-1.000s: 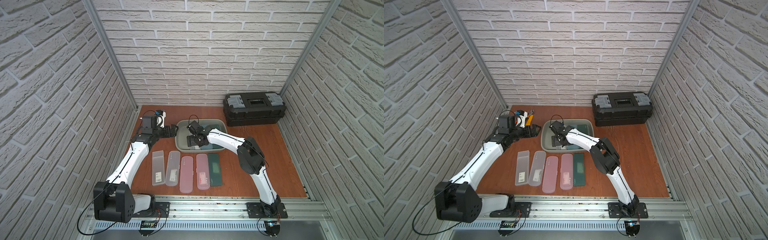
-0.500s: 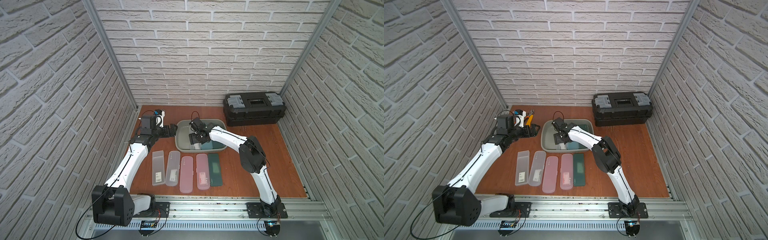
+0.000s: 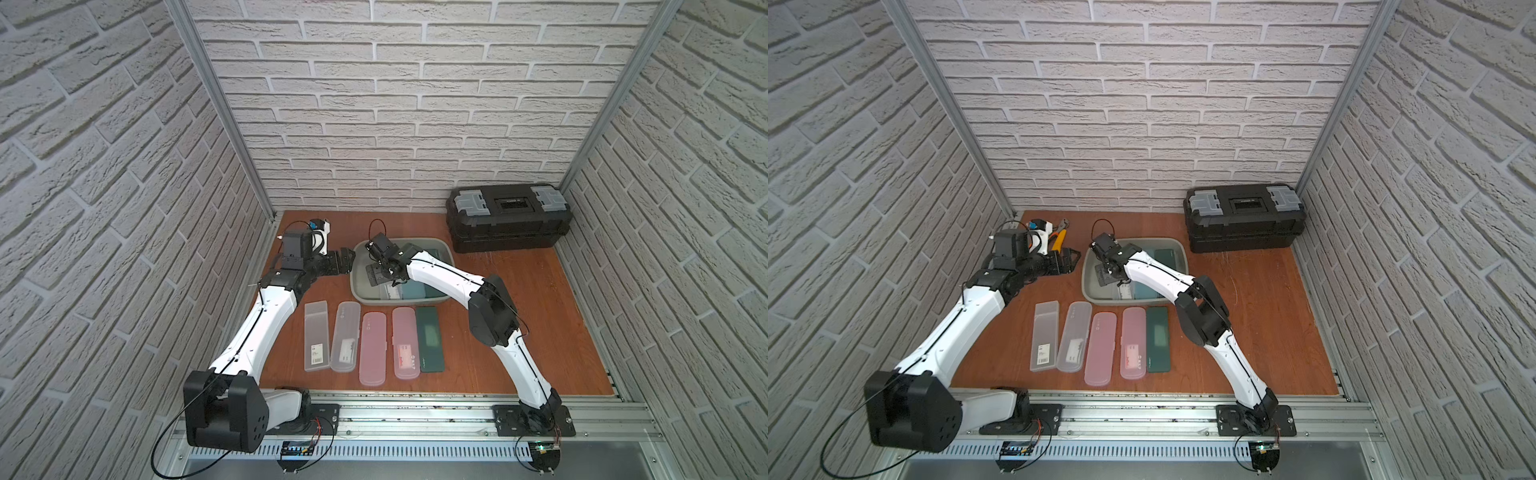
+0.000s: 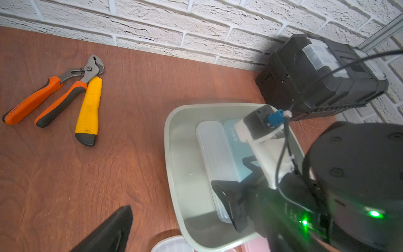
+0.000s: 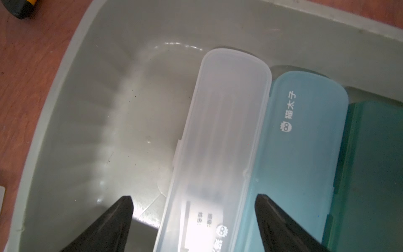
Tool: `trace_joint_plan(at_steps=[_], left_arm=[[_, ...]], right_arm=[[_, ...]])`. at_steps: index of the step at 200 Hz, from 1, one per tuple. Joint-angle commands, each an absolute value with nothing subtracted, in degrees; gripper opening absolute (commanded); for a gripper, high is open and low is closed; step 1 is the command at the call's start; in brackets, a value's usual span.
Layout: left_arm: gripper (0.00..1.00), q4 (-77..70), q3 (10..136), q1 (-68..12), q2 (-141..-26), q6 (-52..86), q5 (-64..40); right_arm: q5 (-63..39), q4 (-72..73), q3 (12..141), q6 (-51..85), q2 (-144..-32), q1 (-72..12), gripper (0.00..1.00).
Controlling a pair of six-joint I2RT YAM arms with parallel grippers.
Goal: Put the pencil case into the storage box
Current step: Place the pencil case at the storage box.
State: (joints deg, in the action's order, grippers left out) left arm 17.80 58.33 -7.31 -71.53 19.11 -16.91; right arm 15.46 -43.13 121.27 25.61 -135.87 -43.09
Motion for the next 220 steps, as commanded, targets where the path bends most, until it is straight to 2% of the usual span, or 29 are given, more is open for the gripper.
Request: trace_joint_plan(at_steps=[1,76,132,184,220], left_arm=[[0.98,16.3,58.21,-7.98,-70.84,18.22,-16.52],[0.98,17.05,58.22,-9.17,-70.32,16.93,-14.44],[0.98,17.48,58.27,-9.8,-70.39,16.19,-13.36],[0.98,17.74,58.25,-10.32,-70.46,15.0,-12.79],[0.98,18.63,57.85,-12.93,-69.34,13.45,-10.14]], right_arm=[[19.23,-44.57,123.36,24.46,-138.33,-43.16,0.92],[22.14,-40.57,123.93,23.73,-140.89,-42.66,0.92],[18.5,-40.61,124.19,24.5,-139.08,-39.71,0.92],[13.8,-42.25,121.77,23.73,-129.8,-38.23,0.92],[10.75,-37.92,108.79,24.15,-116.65,-38.15,0.92]])
